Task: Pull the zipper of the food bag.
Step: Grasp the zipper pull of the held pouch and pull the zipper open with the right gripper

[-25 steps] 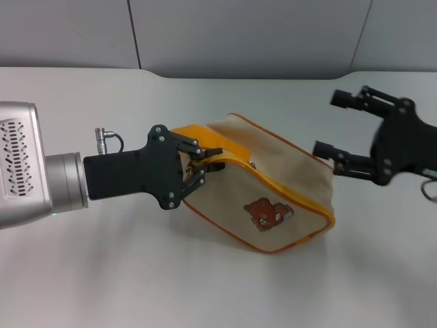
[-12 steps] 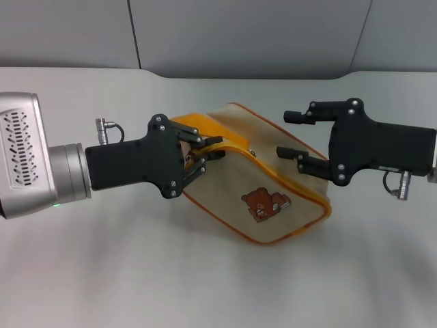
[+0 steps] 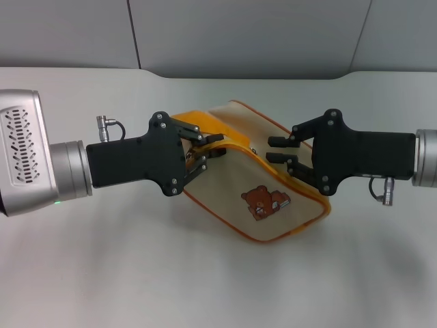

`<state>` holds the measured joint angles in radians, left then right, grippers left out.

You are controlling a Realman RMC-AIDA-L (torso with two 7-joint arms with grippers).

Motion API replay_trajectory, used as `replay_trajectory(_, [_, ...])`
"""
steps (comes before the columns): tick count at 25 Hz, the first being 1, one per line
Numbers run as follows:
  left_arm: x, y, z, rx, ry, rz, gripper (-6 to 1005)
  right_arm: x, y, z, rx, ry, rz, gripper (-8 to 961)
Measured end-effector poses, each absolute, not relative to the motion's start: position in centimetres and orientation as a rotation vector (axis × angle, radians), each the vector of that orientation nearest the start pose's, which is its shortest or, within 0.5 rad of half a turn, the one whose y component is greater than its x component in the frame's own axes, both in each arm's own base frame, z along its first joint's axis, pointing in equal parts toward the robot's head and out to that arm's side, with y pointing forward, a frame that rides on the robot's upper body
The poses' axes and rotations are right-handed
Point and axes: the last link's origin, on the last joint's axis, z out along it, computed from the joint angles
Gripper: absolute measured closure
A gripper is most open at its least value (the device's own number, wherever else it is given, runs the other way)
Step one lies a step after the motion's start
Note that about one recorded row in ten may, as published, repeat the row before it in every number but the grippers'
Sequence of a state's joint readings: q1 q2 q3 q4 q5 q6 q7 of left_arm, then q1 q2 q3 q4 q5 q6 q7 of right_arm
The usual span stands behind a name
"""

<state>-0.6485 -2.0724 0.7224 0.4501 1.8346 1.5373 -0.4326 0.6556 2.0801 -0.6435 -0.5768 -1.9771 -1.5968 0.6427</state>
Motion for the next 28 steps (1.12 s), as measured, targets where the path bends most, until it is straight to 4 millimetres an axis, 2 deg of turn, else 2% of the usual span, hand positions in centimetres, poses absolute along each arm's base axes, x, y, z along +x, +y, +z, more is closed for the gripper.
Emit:
replay_trajectory(7, [-21.9,34.8,-2.4,-2.535,0.585,-0.704,895,21.5,35.2,-1.1,-2.660,-0.484,0.667,804])
replay_trajectory(15, [-21.8,34.8,-2.4,-2.536,0.591,-0.706,895,20.9,35.3,-2.0,-2.694,-0.522,0.646,707])
replay_trajectory(28, [-21.7,34.9,-2.3,-2.529,0.585,-0.715,895,20.3,35.5,-2.7,-2.717,-0.540,0.635,721])
